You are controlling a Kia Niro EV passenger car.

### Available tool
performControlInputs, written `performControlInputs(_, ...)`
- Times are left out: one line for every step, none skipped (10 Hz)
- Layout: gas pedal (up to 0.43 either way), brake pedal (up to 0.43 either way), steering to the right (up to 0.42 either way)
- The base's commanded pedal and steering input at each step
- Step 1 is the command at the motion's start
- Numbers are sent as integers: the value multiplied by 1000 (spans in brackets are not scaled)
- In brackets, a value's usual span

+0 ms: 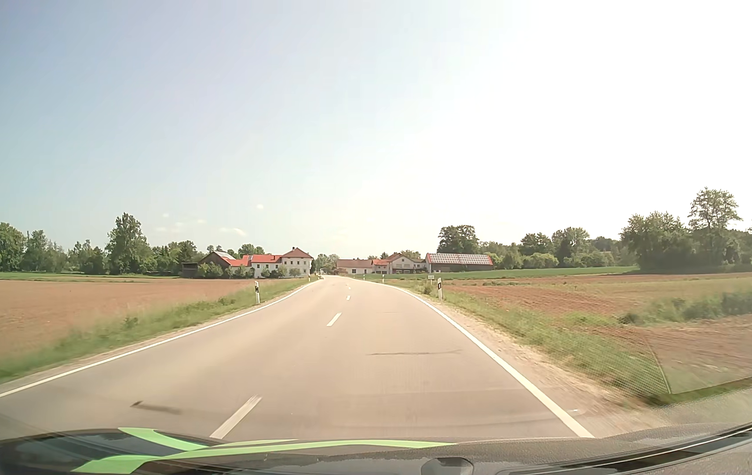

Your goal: Follow the waypoints while adhering to traffic rules and regulations

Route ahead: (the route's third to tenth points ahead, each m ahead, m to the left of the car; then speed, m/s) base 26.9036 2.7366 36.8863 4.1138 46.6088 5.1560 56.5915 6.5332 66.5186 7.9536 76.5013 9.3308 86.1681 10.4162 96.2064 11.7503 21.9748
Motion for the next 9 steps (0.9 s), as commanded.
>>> performControlInputs(189, 0, -26)
performControlInputs(189, 0, -26)
performControlInputs(189, 0, -24)
performControlInputs(189, 0, -22)
performControlInputs(189, 0, -20)
performControlInputs(189, 0, -20)
performControlInputs(197, 0, -20)
performControlInputs(197, 0, -20)
performControlInputs(220, 0, -19)
